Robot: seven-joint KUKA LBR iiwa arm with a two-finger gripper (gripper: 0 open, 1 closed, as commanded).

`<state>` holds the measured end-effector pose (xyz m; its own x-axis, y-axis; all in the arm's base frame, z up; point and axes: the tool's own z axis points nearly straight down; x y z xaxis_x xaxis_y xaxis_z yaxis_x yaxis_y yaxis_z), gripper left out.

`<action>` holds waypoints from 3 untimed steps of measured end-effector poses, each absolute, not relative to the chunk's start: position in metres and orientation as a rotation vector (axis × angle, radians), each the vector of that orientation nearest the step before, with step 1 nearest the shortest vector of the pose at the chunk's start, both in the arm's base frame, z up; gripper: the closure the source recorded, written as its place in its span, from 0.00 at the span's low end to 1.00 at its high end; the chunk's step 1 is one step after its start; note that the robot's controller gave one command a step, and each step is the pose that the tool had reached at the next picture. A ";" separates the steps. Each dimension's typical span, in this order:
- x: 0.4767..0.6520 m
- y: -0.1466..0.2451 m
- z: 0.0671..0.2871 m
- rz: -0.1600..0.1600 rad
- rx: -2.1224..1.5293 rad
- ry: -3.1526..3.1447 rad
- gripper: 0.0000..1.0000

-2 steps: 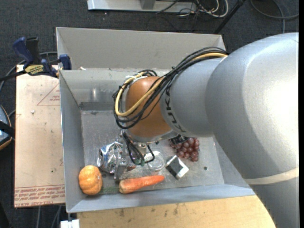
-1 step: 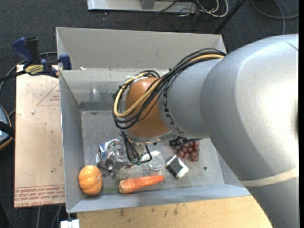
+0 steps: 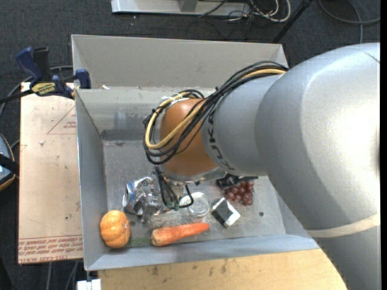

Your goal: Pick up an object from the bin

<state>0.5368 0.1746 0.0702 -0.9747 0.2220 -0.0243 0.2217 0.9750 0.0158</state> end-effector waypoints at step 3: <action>0.534 0.174 0.103 0.004 0.354 3.118 1.00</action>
Offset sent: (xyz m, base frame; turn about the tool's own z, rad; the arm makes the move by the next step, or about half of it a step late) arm 0.0001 0.0001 0.0611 -0.0002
